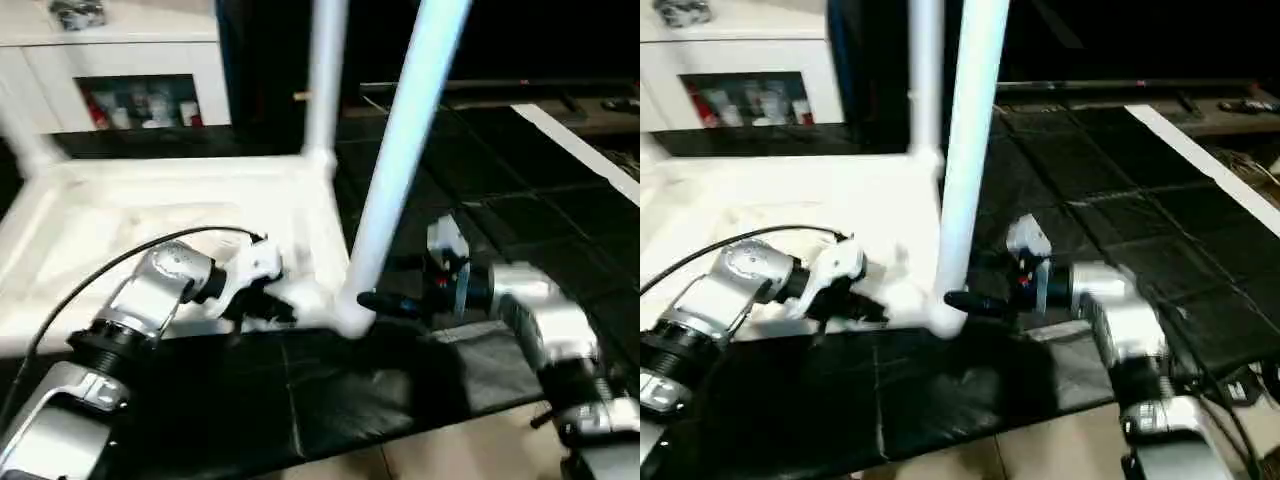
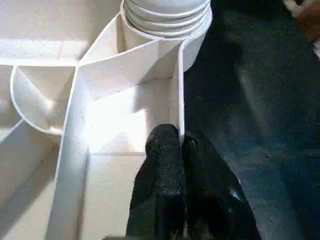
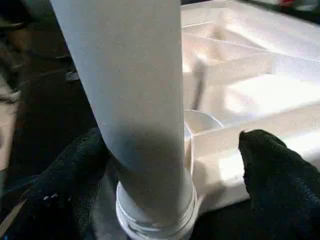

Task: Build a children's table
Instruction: Rotate leg to tighten

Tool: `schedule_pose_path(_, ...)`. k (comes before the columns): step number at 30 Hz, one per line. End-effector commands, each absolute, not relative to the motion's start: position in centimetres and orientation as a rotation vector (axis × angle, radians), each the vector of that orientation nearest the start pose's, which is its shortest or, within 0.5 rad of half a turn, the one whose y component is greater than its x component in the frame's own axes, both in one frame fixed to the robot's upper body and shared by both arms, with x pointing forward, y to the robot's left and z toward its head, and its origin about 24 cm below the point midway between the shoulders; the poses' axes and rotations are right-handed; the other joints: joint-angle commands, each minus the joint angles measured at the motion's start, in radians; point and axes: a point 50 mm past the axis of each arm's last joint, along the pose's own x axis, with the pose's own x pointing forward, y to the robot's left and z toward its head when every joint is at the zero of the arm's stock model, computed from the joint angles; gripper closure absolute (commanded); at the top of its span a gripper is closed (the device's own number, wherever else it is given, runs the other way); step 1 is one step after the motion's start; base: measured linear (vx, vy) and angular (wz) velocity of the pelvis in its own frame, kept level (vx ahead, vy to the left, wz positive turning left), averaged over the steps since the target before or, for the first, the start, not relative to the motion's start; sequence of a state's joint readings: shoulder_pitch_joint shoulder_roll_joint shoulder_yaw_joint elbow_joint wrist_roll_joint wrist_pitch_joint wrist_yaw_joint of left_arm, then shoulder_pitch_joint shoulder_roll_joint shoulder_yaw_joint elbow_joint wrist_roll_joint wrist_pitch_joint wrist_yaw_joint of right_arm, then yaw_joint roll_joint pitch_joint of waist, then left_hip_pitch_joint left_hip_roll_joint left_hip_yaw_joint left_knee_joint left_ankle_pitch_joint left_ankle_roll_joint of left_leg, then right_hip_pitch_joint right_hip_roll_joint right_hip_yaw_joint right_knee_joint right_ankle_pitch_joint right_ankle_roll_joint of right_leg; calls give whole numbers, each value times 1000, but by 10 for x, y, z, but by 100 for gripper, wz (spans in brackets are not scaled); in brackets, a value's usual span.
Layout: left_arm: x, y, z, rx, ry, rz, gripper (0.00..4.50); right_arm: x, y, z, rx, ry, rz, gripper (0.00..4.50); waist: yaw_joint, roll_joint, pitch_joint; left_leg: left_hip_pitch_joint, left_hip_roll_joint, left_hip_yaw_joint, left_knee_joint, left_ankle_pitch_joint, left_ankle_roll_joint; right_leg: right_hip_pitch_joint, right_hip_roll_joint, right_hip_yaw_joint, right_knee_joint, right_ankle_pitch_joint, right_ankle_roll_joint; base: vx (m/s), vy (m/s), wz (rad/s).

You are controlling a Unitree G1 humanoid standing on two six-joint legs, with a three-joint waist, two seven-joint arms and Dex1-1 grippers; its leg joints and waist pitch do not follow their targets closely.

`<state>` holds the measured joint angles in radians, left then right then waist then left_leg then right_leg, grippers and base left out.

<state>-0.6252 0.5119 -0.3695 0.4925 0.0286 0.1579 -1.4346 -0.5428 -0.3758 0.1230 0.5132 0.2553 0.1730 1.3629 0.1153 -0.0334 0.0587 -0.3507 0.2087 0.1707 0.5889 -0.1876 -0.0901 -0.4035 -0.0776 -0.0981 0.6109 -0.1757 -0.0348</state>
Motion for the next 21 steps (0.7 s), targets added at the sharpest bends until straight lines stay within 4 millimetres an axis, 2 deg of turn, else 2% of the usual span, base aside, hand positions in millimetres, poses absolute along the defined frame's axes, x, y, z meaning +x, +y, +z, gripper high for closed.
schedule_pose_path(1, 304, 144, 78, 592, 553, -1630, 450, 307, -151, 74, -38, 285, 1453, 21, -5, 7, -70, 5, 32, 1, -68, -172, 40, 56, -71, 58, -69, -217, -203, 0, 0, 0)
schedule_pose_path(2, 304, 144, 78, 599, 553, -1635, 450, 306, -149, 74, -36, 294, 1476, 36, -5, 6, -71, 4, 32, 1, -68, -166, 41, 58, -71, 58, -67, -208, -205, 0, 0, 0)
schedule_pose_path(3, 304, 144, 78, 601, 552, -1636, 450, 305, -149, 73, -37, 298, 1485, 36, -4, 7, -70, 4, 32, 0, -68, -161, 42, 57, -71, 58, -66, -200, -206, 0, 0, 0)
schedule_pose_path(4, 303, 143, 79, 611, 549, -1646, 450, 303, -146, 72, -40, 315, 1527, 36, -4, 4, -71, 3, 31, 1, -66, -159, 45, 58, -71, 57, -65, -197, -207, 0, 0, 0)
schedule_pose_path(6, 303, 142, 79, 613, 545, -1658, 450, 301, -143, 69, -41, 327, 1552, 64, -4, 3, -71, 2, 31, 1, -67, -152, 46, 59, -72, 58, -65, -199, -205, 0, 0, 0)
schedule_pose_path(8, 302, 140, 80, 613, 541, -1673, 450, 301, -142, 67, -45, 334, 1568, 70, -4, 3, -70, 2, 31, 1, -67, -156, 44, 58, -73, 57, -67, -215, -203, 0, 0, 0)
schedule_pose_path(10, 301, 138, 80, 615, 536, -1685, 450, 302, -141, 67, -44, 334, 1573, 82, -4, 2, -69, 3, 31, 1, -67, -161, 39, 57, -73, 58, -69, -235, -197, 0, 0, 0)
schedule_pose_path(11, 301, 138, 80, 615, 536, -1685, 450, 302, -141, 67, -44, 334, 1573, 107, -4, 2, -70, 3, 31, 1, -67, -161, 39, 57, -73, 58, -69, -238, -196, 0, 0, 0)
schedule_pose_path(14, 300, 137, 79, 618, 528, -1698, 450, 303, -141, 66, -37, 332, 1584, 120, -4, 1, -70, 3, 31, 1, -67, -161, 39, 57, -72, 57, -70, -244, -193, 0, 0, 0)
schedule_pose_path(21, 300, 137, 78, 622, 528, -1695, 450, 301, -141, 65, -16, 349, 1600, 179, -4, 0, -71, 1, 30, 1, -65, -143, 47, 58, -71, 57, -66, -215, -198, 0, 0, 0)
